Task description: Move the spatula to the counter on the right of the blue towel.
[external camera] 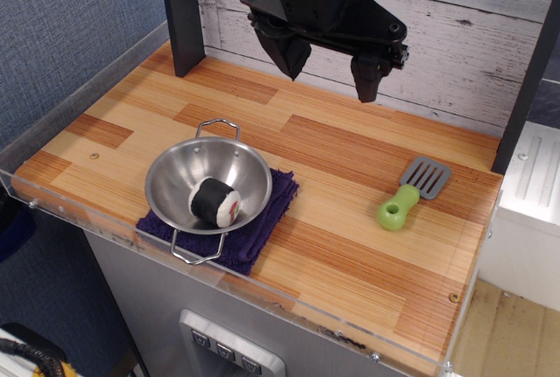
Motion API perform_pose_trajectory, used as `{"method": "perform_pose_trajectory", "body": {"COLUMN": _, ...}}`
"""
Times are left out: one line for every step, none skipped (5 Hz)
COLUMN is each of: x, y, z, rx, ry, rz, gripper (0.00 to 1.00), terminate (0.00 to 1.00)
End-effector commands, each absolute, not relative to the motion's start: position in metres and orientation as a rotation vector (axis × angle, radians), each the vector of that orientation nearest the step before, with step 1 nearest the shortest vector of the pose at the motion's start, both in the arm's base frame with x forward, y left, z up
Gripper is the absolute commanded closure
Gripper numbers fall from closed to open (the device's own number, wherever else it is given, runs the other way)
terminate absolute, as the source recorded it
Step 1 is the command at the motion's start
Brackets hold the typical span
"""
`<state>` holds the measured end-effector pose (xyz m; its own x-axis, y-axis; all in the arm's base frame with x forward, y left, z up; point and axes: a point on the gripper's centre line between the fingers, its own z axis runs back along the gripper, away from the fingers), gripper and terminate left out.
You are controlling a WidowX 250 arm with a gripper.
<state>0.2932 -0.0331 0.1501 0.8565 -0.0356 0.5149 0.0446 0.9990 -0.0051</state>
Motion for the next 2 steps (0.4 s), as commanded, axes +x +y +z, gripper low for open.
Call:
{"method": "perform_pose_trajectory", "body": {"x": 0.2807, "y": -0.0309, "z": 0.1599, "rx": -0.018, "ry": -0.575, "rz": -0.039, "gripper": 0.0, "terminate": 0.0}}
{"method": "perform_pose_trajectory", "body": {"x": 0.2807, "y": -0.0309, "z": 0.1599, "rx": -0.018, "ry": -0.575, "rz": -0.039, "gripper": 0.0, "terminate": 1.0}}
